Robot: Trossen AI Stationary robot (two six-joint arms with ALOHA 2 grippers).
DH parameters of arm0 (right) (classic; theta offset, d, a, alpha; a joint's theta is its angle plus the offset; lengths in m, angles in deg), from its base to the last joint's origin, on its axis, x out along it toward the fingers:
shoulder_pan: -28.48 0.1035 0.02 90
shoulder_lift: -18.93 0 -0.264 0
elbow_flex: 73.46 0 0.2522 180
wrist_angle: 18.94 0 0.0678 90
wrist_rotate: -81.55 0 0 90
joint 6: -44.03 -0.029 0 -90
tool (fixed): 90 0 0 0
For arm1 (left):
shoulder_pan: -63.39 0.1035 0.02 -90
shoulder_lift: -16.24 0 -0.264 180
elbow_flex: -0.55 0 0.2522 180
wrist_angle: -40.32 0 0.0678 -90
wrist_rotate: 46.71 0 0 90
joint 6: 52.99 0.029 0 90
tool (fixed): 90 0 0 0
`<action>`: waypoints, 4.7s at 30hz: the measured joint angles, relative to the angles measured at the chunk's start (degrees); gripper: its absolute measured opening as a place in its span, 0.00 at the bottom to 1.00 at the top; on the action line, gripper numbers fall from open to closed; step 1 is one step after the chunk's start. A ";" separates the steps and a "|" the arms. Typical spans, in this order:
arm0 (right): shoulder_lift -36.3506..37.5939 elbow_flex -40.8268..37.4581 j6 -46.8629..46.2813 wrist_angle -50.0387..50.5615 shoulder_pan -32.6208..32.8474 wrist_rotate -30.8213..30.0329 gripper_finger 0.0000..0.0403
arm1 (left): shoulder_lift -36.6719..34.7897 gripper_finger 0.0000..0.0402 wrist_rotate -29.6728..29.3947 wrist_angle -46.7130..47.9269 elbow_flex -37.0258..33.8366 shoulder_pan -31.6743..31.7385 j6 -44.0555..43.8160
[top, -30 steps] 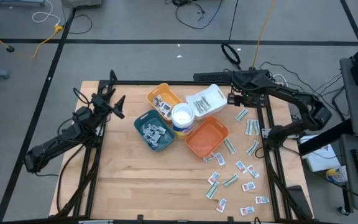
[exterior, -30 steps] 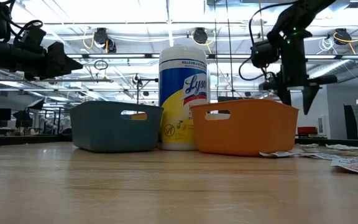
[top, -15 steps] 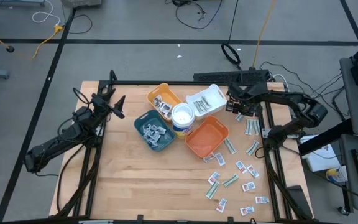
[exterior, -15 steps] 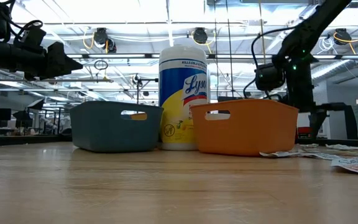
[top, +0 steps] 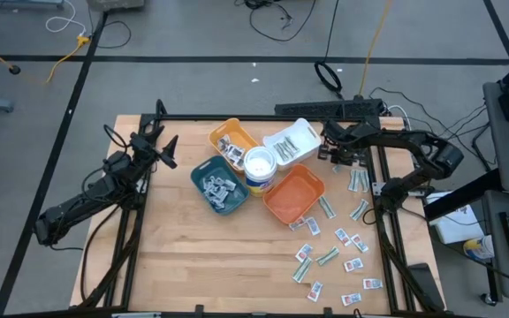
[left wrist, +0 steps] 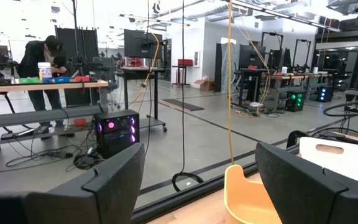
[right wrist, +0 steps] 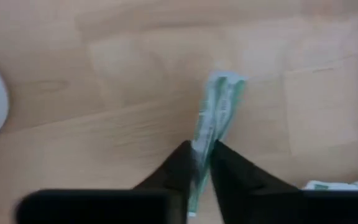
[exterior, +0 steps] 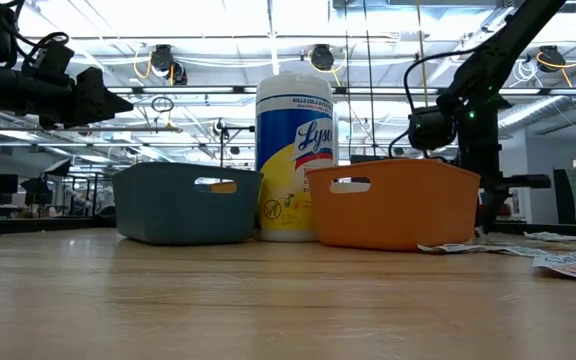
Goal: Pick & Place First Aid Supplies
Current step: Put the green bandage into the white bin
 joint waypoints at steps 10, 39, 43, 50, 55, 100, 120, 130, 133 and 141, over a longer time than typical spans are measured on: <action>1.06 8.94 8.06 13.53 0.02 -0.08 0.01 | 0.00 0.77 0.00 0.01 0.00 0.01 0.00; -20.38 53.48 29.48 36.65 8.02 3.00 0.00 | 0.00 0.77 0.00 0.03 0.00 0.01 0.00; -24.92 60.07 30.32 37.90 9.39 3.02 0.00 | 0.00 0.77 0.00 0.03 0.00 0.00 0.00; -29.48 61.88 31.04 33.31 11.73 2.83 0.00 | 0.00 0.77 0.00 0.03 0.00 -0.01 0.00; -32.20 61.75 31.90 30.37 12.58 2.65 0.00 | 0.00 0.77 0.00 0.03 0.00 0.01 0.00; -23.07 58.67 30.39 37.93 13.46 3.37 0.56 | 0.00 0.77 0.00 0.01 0.00 0.00 0.00; 7.15 20.90 10.57 31.99 30.44 10.68 0.55 | 0.00 0.77 0.00 0.03 0.00 0.01 0.00; 10.20 14.58 5.15 27.89 39.56 11.54 0.55 | 0.00 0.77 0.00 0.03 0.00 0.00 0.00; 9.29 12.08 1.87 23.27 43.76 9.45 0.55 | 0.00 0.77 0.00 0.03 0.00 0.01 0.00; 7.62 4.34 -4.31 13.97 53.93 2.44 0.55 | 0.00 0.77 0.00 0.02 0.00 0.00 0.00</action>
